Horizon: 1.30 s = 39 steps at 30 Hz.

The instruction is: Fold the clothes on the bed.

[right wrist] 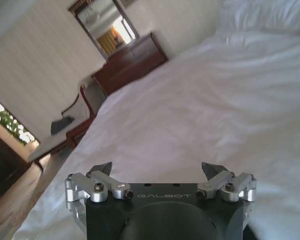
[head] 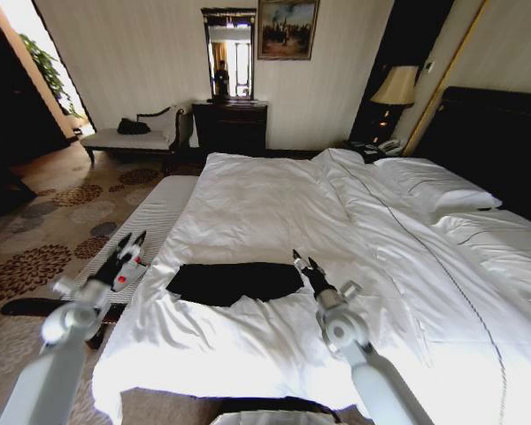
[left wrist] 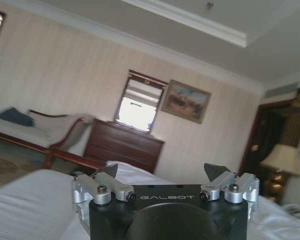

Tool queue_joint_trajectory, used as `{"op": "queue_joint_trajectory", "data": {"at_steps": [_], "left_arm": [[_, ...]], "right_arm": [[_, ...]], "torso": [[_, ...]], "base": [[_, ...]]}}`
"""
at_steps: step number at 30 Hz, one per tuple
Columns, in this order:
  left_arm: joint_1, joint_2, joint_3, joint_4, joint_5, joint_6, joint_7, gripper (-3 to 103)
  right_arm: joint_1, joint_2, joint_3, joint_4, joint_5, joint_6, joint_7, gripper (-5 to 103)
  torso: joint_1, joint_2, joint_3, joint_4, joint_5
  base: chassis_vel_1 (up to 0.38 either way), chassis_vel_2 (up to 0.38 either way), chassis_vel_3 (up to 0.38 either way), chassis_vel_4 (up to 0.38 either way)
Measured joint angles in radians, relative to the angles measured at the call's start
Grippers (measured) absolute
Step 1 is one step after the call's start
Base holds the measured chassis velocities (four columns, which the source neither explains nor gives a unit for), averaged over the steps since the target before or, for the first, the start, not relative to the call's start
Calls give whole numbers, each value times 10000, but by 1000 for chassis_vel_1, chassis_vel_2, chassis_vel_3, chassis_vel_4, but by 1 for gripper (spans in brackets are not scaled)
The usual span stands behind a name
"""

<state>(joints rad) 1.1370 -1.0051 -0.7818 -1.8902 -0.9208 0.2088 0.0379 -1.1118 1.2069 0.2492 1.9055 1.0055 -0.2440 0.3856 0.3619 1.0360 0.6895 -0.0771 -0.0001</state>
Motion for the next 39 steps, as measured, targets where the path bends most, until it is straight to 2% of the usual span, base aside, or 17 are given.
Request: {"op": "queue_joint_trajectory", "data": {"at_steps": [1,2,3,5,6,8,9,11,14,23,30,35,39], "left_arm": [[0,0,0,0,0,0,0,98],[24,23,91,-677,107,412,-1024,98],[84,25,131,-1184,110,793,-1776,100],[244,5,135,-2058,3,1601,-2939,100],[244,5,135,-2058,3,1601,-2939,100],[359,-19,187,-2606,-34,2041,-3414,100],[447,-33,207,-2767,40,2089,-3409,100],[543,-49,199,-2852,123,2081,-3333,100],[1059,-193,157,-3070,476,1882,-3013,100],[1270,-503,218,-3056,857,1793,-2874,100],[1217,-496,204,-2767,1057,1711,-2810,100],[1132,-490,526,-2200,1171,1999,-2840,100],[794,-345,1443,-1470,1124,2369,-2924,100]], "right_arm": [[0,0,0,0,0,0,0,95],[265,55,-110,-174,376,-312,113,98],[522,126,-188,-351,770,-568,209,100],[891,236,-272,-641,1387,-956,368,100],[891,236,-272,-641,1387,-956,368,100],[1121,309,-250,-850,2029,-1388,644,100],[1215,338,-238,-964,2246,-1512,787,100],[1318,371,-248,-1100,2392,-1600,870,100],[1880,567,-521,-1882,2830,-1896,1153,100],[2311,562,-964,-2468,3051,-2207,1455,100],[1187,-93,-870,-918,3399,-2254,1795,100],[-75,-414,-721,142,3475,-2323,1828,100],[-781,-514,-675,547,3362,-2382,1818,100]], "torso": [[0,0,0,0,0],[1,0,0,7,0],[0,0,0,15,1],[0,0,0,25,-2],[0,0,0,25,-2],[-2,1,-1,22,-6],[-2,1,-2,12,-7],[-2,1,-2,9,-8],[-1,0,-1,20,-3],[-4,1,-2,16,-2],[-2,0,-2,14,-4],[-5,4,-4,14,-5],[-5,3,-3,12,-3]], "base": [[0,0,0,0],[0,0,0,0],[0,0,0,0],[0,0,0,0],[0,0,0,0],[0,0,0,0],[0,0,0,0],[0,0,0,0],[0,0,0,0],[0,0,0,0],[0,0,0,0],[0,0,0,0],[0,0,0,0]]}}
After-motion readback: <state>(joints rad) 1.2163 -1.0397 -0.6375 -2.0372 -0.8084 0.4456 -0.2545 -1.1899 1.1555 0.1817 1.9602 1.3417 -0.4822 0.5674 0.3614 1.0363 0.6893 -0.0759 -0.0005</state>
